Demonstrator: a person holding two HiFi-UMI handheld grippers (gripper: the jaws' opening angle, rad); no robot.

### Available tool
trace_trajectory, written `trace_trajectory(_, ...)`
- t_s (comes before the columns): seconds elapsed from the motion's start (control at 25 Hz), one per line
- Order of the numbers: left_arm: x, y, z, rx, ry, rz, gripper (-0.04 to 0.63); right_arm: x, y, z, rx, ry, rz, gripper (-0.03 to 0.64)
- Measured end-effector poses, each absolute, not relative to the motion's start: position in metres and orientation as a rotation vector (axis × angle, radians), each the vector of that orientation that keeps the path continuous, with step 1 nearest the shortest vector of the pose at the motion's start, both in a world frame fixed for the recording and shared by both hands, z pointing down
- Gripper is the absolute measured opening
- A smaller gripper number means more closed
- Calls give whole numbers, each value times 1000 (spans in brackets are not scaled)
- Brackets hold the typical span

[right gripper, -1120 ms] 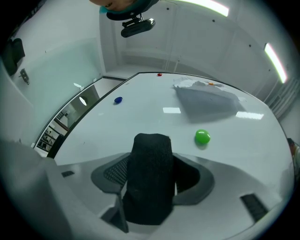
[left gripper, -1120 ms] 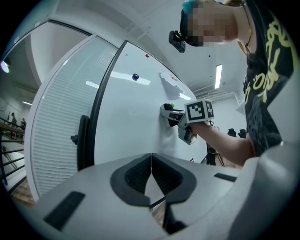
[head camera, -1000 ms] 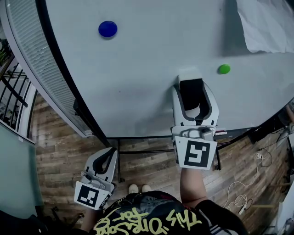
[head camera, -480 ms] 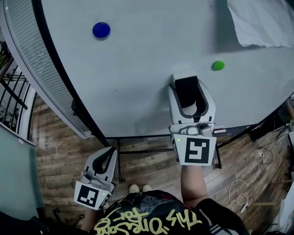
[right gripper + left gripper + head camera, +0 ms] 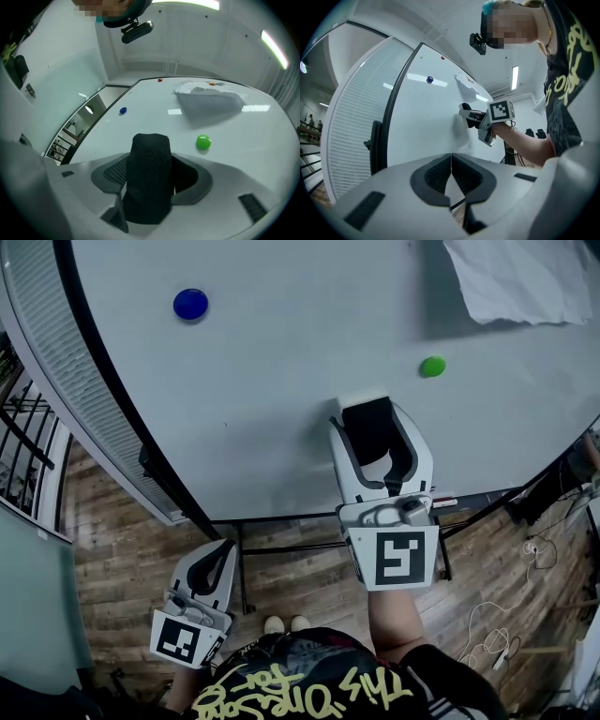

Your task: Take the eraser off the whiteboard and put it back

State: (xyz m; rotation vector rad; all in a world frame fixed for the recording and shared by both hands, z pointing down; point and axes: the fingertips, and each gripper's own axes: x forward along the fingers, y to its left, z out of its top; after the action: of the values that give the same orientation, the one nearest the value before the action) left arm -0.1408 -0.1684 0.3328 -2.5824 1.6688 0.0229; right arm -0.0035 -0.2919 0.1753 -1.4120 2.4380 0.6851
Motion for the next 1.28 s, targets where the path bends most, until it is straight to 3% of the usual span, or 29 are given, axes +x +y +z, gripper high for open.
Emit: trace_trajectory(1.28,-117,-171,323,-2633,1546,12,8,27,-256,195,-1301,2513,548,259)
